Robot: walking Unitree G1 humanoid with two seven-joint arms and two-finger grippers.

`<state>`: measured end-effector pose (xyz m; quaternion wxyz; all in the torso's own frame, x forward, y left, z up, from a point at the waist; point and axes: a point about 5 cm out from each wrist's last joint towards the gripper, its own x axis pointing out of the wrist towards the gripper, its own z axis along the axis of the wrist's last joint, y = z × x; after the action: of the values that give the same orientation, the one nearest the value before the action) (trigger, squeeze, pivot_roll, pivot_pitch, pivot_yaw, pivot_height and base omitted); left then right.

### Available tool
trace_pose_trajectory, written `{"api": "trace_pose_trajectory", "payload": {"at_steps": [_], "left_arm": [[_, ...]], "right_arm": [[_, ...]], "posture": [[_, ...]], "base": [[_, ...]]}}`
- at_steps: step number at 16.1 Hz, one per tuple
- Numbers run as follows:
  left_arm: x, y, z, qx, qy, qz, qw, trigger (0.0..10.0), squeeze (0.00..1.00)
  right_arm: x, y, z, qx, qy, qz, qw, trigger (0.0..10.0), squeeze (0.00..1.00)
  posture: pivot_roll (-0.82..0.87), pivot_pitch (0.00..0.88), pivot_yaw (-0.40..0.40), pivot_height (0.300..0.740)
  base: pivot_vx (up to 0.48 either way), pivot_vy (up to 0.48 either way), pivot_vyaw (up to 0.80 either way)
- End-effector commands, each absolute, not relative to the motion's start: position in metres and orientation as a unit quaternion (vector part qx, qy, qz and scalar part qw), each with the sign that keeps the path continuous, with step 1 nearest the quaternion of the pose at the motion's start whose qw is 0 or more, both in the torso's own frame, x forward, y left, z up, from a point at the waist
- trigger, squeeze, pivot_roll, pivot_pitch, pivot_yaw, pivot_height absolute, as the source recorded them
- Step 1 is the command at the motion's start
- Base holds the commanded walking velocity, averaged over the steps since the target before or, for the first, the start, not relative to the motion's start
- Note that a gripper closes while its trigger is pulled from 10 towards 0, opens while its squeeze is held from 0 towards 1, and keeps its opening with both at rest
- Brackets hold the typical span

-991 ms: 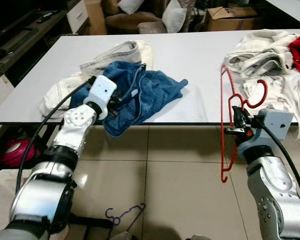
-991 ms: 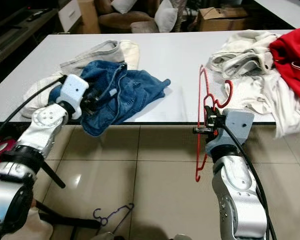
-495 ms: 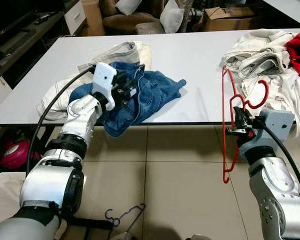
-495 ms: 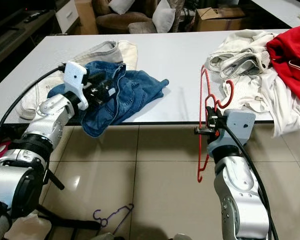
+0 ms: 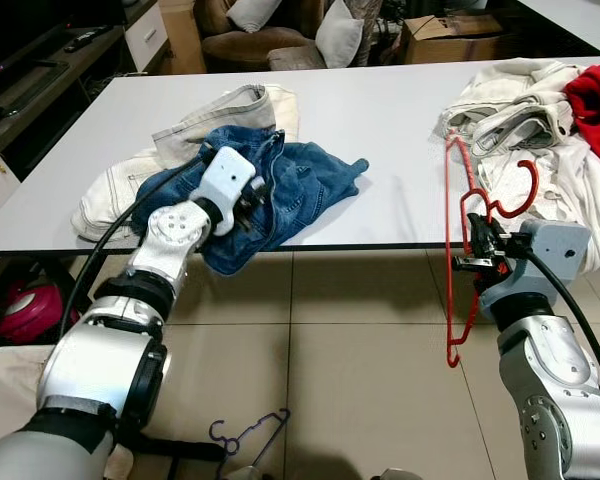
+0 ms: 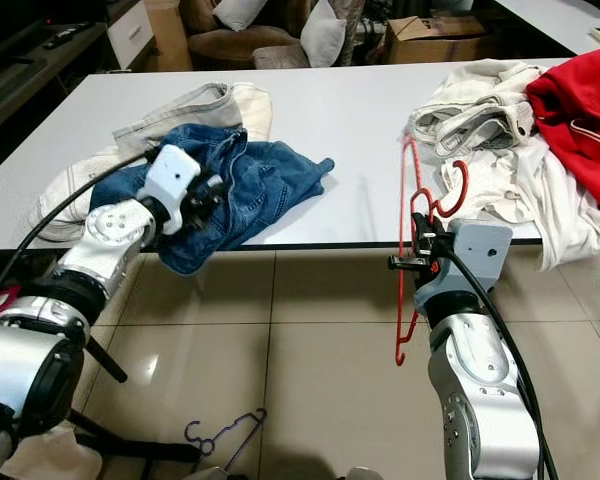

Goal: Hang hanger

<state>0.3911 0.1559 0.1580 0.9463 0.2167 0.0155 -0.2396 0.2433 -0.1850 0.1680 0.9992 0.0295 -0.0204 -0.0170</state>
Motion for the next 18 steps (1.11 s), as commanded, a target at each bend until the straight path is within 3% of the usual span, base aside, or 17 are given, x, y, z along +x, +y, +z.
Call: {"api": "trace_pose_trajectory", "payload": {"at_steps": [1, 6, 10, 18], "left_arm": [[0.394, 0.159, 0.165, 0.227, 0.009, -0.224, 0.948, 10.0, 0.0], [0.398, 0.159, 0.181, 0.17, -0.048, -0.194, 0.965, 10.0, 0.0], [0.395, 0.155, 0.168, 0.156, -0.014, -0.219, 0.963, 10.0, 0.0], [0.394, 0.166, 0.151, 0.226, 0.05, -0.17, 0.958, 10.0, 0.0]], "right_arm": [[0.242, -0.183, 0.172, 0.028, -0.027, -0.01, 0.999, 10.0, 0.0], [0.239, -0.183, 0.171, 0.027, -0.028, -0.014, 0.999, 10.0, 0.0], [0.236, -0.184, 0.171, 0.025, -0.025, -0.016, 0.999, 10.0, 0.0], [0.232, -0.187, 0.173, 0.019, -0.026, -0.024, 0.999, 10.0, 0.0]], "posture": [[-0.23, 0.0, 0.094, 0.74], [-0.25, 0.0, 0.103, 0.74], [-0.26, 0.0, 0.107, 0.74], [-0.28, 0.0, 0.118, 0.74]], "base": [[0.0, 0.0, 0.0], [0.0, 0.0, 0.0], [0.0, 0.0, 0.0], [0.0, 0.0, 0.0]]}}
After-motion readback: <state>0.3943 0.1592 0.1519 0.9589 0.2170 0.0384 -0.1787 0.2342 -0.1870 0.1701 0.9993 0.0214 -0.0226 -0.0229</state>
